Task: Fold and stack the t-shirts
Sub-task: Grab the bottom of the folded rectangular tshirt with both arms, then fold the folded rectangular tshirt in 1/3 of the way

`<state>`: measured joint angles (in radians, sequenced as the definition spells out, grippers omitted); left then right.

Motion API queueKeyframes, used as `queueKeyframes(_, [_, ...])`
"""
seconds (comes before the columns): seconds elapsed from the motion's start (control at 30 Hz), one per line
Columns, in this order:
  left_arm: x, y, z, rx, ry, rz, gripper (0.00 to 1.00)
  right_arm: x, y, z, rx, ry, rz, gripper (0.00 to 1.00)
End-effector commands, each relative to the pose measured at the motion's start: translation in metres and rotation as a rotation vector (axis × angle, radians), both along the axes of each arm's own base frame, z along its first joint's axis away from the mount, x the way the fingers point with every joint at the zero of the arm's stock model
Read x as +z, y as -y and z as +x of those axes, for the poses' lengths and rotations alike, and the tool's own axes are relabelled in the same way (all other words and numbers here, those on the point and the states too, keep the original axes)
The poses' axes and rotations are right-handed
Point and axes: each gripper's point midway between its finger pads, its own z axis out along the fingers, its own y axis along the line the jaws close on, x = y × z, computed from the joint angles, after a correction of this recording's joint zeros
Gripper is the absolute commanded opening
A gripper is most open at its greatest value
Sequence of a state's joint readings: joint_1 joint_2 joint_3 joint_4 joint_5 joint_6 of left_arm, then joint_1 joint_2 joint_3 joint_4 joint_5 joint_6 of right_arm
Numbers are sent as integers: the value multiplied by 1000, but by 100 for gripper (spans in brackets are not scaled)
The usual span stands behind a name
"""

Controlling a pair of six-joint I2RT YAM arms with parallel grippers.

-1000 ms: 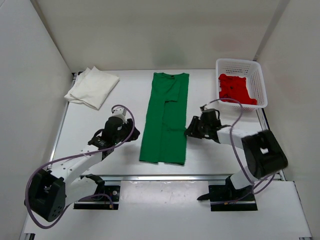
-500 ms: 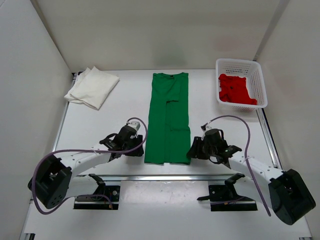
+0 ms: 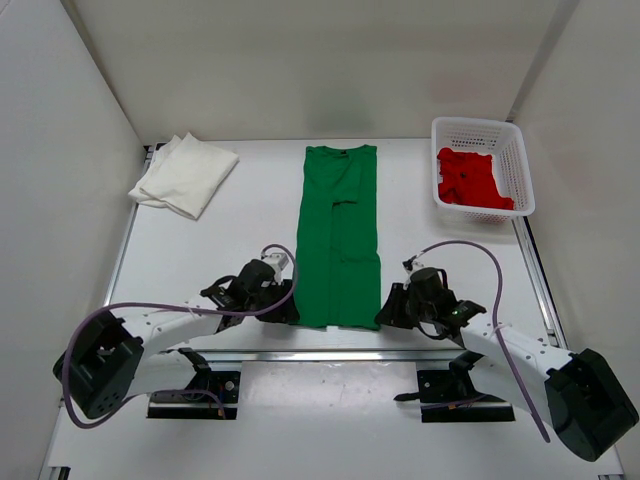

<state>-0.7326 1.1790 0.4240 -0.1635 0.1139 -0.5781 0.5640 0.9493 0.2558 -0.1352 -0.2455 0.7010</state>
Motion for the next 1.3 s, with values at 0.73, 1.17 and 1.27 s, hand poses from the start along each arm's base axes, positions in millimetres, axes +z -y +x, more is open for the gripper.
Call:
queueKeyframes(0.73, [-5,1,-46,-48,-80,40,0,3,-9,-44,52,-73,-6,1])
queueKeyframes(1.17, [105,26,128,150,184,-83,0,80,12,128,-79,188,-41,0])
queueKeyframes(1.27, [109,32,166,189,186,-88,0,90,16,166,-104,223,-53,0])
